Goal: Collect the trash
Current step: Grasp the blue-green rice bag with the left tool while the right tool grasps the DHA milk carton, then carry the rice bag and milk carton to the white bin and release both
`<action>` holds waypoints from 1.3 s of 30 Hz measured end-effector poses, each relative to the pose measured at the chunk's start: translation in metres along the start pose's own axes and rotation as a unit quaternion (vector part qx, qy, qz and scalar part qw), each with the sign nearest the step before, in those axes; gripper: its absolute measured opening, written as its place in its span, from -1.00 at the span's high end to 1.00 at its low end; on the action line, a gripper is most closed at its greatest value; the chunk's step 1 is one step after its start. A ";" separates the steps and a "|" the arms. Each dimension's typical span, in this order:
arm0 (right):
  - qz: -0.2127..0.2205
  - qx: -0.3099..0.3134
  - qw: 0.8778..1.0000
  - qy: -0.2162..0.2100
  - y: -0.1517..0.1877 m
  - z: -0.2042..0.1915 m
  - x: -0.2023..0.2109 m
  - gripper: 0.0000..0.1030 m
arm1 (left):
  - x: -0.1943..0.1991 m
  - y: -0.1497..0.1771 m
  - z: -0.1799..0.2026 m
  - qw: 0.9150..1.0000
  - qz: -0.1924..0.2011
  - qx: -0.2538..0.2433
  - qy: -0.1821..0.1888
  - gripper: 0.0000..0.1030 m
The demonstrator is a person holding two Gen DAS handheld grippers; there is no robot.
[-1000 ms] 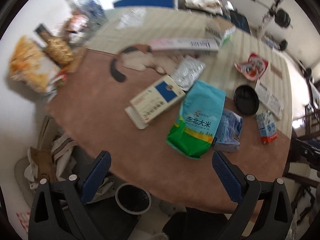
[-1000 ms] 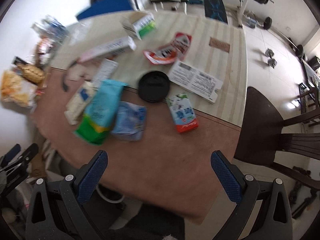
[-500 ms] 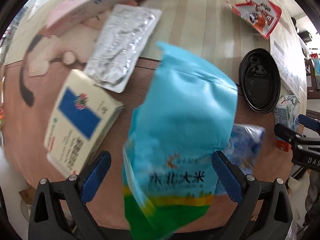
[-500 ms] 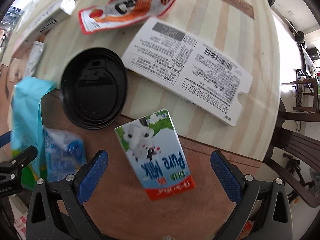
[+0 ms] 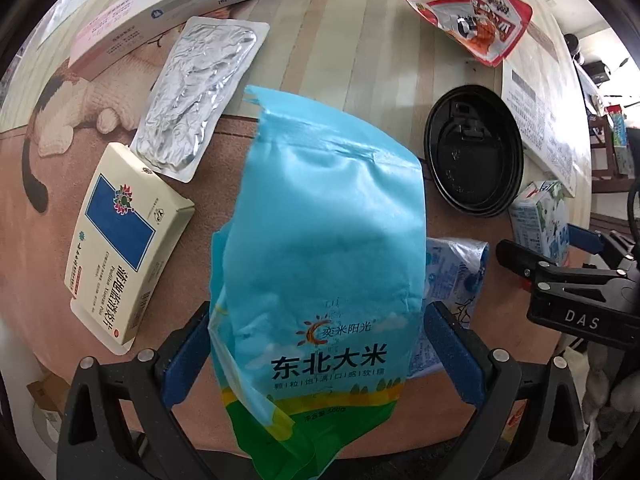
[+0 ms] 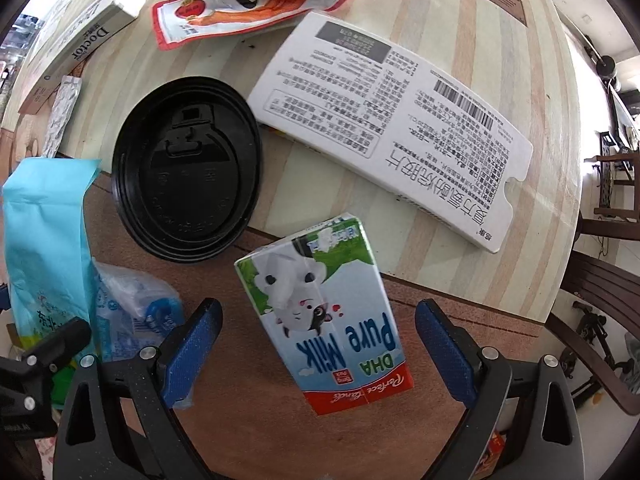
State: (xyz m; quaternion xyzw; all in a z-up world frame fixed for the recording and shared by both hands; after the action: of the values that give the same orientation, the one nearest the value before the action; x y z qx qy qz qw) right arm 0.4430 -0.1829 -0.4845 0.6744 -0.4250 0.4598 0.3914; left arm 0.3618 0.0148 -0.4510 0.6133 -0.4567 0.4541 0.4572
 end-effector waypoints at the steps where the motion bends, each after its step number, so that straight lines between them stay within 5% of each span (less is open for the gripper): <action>1: -0.001 0.001 1.000 0.001 0.003 -0.005 0.002 -0.90 | -0.003 0.002 0.000 1.000 -0.003 -0.002 -0.006 -0.99; 3: -0.003 0.001 1.000 0.003 0.003 -0.006 -0.003 -0.79 | -0.008 0.003 -0.004 1.000 -0.001 0.007 -0.007 -0.98; 8: 0.020 0.002 1.000 0.017 0.007 -0.007 0.003 -0.18 | -0.008 0.013 -0.028 0.998 0.019 0.053 0.000 -0.48; 21: 0.071 0.009 0.997 -0.025 0.014 -0.034 0.042 -0.14 | 0.070 0.067 -0.084 0.989 0.089 0.116 -0.028 -0.46; 27: 0.107 0.033 0.993 -0.044 0.016 -0.067 0.089 -0.14 | 0.126 0.088 -0.125 0.971 0.131 0.194 -0.041 -0.46; 33: 0.131 0.099 0.984 -0.068 0.037 -0.133 0.116 -0.14 | 0.139 0.104 -0.136 0.949 0.161 0.268 -0.049 -0.46; 39: 0.113 0.192 0.970 -0.099 0.109 -0.227 0.107 -0.14 | 0.133 0.201 -0.177 0.922 0.162 0.350 -0.026 -0.46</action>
State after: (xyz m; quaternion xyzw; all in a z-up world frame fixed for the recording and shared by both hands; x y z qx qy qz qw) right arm 0.2995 -0.0336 -0.3059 0.7266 -0.4392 0.5047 0.1561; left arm 0.1633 0.1350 -0.2619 0.6635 -0.3735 0.6369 0.1210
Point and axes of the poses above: each gripper's, at about its wrist camera, not at the fingertips, and x roughly against the way its jaws point, z to its right, y to its underside, the point moved 10 cm from there along -x, roughly the way its jaws point, and after that the axes turned 15 degrees about -y, right-handed, at the moved point
